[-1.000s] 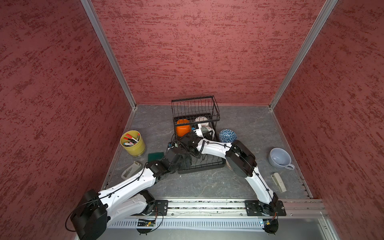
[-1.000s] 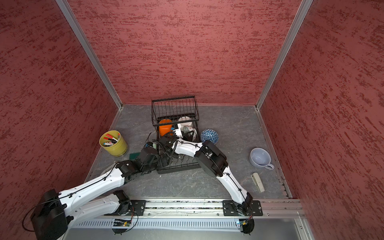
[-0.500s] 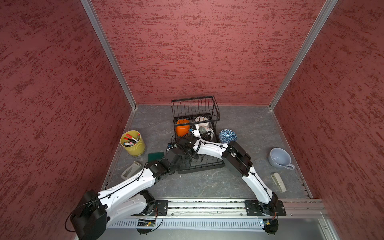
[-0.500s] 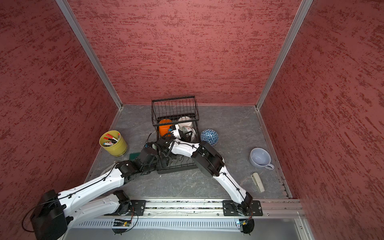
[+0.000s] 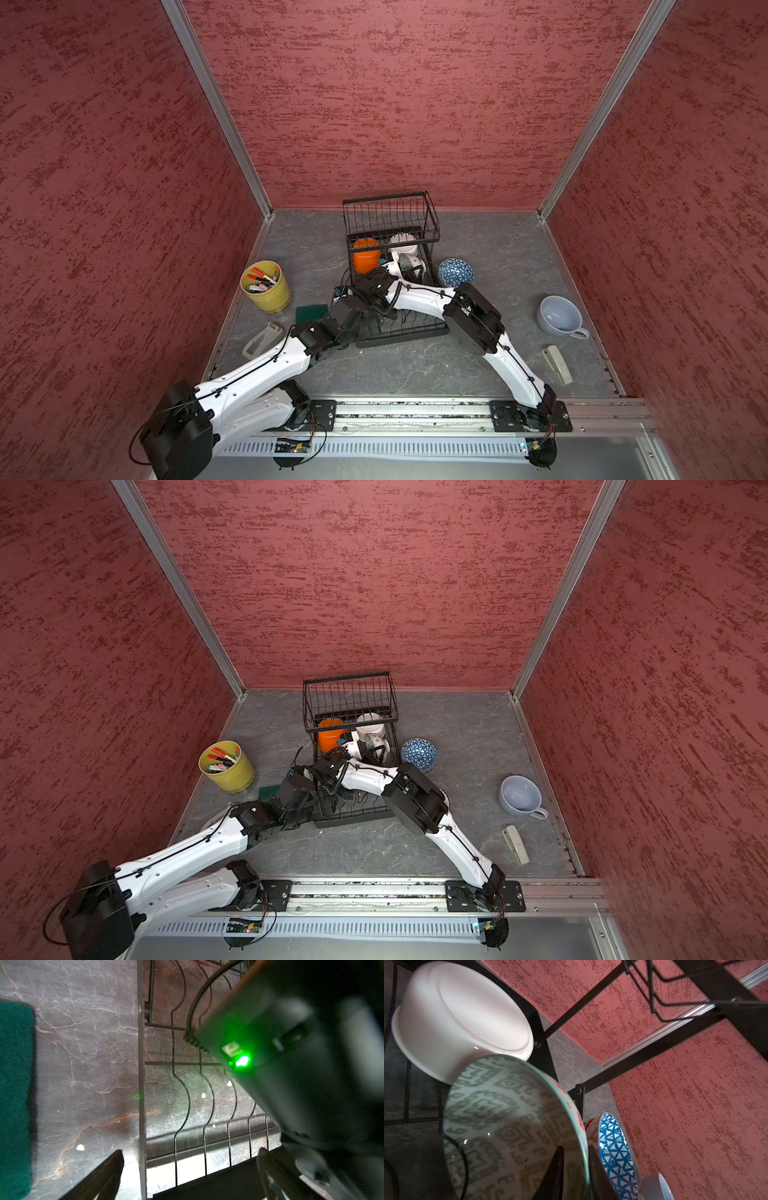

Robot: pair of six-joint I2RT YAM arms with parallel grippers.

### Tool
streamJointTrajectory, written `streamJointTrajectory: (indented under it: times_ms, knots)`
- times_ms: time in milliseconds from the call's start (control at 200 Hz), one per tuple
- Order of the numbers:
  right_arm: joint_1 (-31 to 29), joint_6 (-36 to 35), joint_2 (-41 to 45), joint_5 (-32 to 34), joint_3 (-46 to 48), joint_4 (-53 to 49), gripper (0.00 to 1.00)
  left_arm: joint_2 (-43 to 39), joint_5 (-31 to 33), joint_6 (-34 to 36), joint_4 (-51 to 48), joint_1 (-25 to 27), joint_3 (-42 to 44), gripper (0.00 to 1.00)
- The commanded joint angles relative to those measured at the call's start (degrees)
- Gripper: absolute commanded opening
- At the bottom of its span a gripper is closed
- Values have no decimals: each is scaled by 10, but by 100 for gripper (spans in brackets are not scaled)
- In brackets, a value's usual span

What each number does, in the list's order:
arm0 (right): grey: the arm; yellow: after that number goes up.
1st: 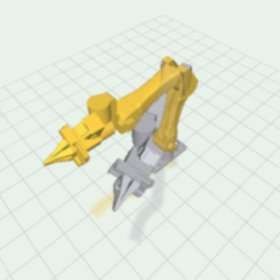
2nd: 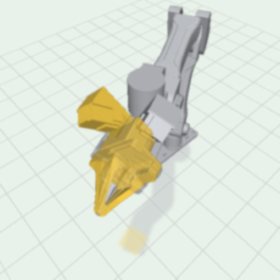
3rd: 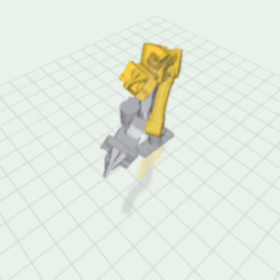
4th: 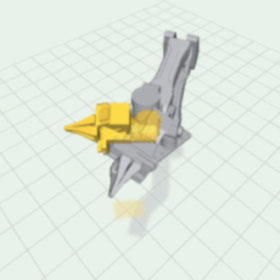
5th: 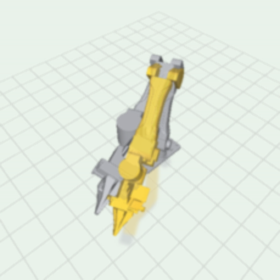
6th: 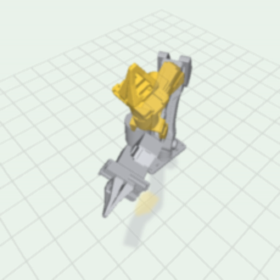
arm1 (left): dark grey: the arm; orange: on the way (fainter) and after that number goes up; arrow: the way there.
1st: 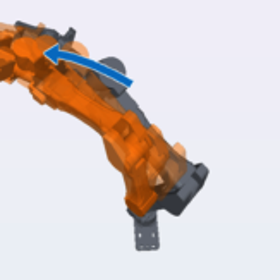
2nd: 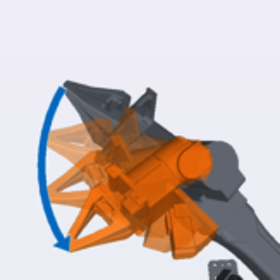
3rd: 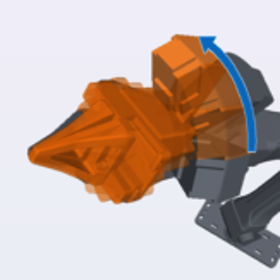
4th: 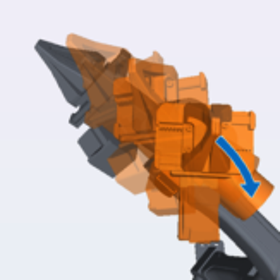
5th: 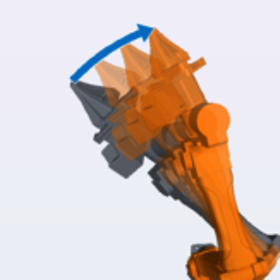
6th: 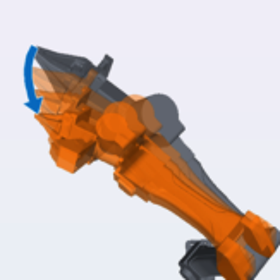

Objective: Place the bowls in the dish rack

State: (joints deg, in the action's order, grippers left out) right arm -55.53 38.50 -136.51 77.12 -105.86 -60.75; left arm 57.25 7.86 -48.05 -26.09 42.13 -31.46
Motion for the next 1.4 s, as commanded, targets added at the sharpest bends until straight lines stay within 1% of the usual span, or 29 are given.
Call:
streamJointTrajectory:
  times_ms: [0,220,471,636,786,912,1177,1398]
  knots:
    - [-8,9,-9,-56,3,10,28,-10,9,6,28,-1,-8,100]
    - [-8,-9,1,-69,5,28,43,-10,9,5,29,-1,-6,100]
    - [-8,-28,15,-79,9,50,58,-12,9,6,28,-3,-6,99]
    - [-8,-40,26,-85,15,63,75,-13,9,8,28,-5,-7,99]
    - [-7,-46,37,-91,19,72,88,-12,7,11,27,-6,-9,99]
    - [-5,-63,59,-109,41,104,99,-13,8,13,22,-6,-13,99]
    - [-1,-107,132,-171,115,203,99,-23,8,21,10,-12,-22,100]
    - [5,-145,194,-250,191,295,99,-39,-3,27,1,-32,-25,100]
